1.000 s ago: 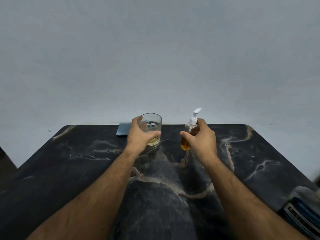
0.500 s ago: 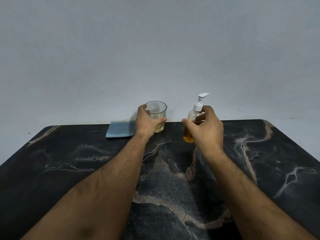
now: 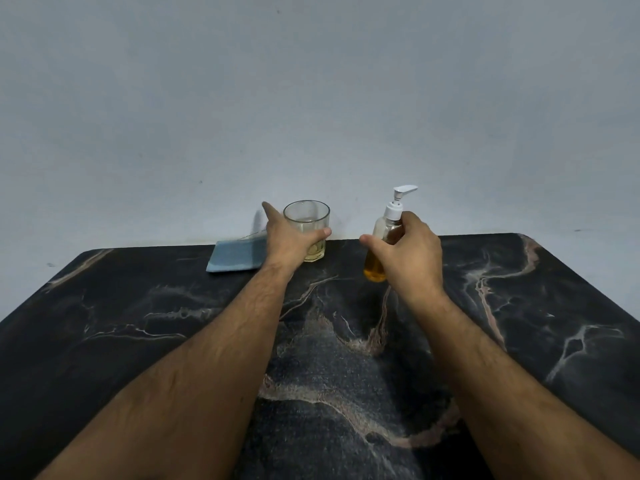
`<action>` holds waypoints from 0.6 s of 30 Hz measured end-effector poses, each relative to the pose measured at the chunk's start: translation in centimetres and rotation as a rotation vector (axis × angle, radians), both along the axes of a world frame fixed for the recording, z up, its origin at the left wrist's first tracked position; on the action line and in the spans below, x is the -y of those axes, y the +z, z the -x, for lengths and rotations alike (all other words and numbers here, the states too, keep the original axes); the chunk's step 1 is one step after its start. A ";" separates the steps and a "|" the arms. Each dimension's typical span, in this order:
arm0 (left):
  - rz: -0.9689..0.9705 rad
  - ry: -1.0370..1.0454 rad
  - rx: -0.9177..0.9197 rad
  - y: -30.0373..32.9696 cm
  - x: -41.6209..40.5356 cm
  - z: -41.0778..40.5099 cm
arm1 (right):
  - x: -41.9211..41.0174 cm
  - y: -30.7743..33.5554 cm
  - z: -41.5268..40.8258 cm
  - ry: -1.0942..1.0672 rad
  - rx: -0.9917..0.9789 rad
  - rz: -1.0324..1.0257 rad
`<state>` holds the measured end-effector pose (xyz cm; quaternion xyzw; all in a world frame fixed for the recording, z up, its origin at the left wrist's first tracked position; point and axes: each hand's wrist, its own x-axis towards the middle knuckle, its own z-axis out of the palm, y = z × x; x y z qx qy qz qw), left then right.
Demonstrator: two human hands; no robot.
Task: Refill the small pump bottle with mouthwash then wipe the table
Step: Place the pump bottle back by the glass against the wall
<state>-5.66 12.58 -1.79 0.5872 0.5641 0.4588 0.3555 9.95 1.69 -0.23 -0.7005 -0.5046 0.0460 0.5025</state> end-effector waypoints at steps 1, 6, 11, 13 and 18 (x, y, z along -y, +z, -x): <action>-0.034 0.003 -0.006 0.2 0.5 0.3 | -0.1 0.0 -0.1 0.000 0.001 0.012; -0.169 -0.021 -0.129 -0.5 3.4 3.9 | -1.7 0.2 -0.4 -0.020 0.023 0.080; -0.149 -0.015 -0.300 -1.0 3.8 7.4 | -5.0 0.6 0.0 -0.057 0.035 0.117; -0.159 -0.025 -0.377 -1.0 3.5 7.7 | -6.5 0.5 0.2 -0.063 0.036 0.136; -0.180 -0.082 -0.451 -1.2 2.6 7.4 | -9.2 -0.3 0.5 -0.070 0.067 0.150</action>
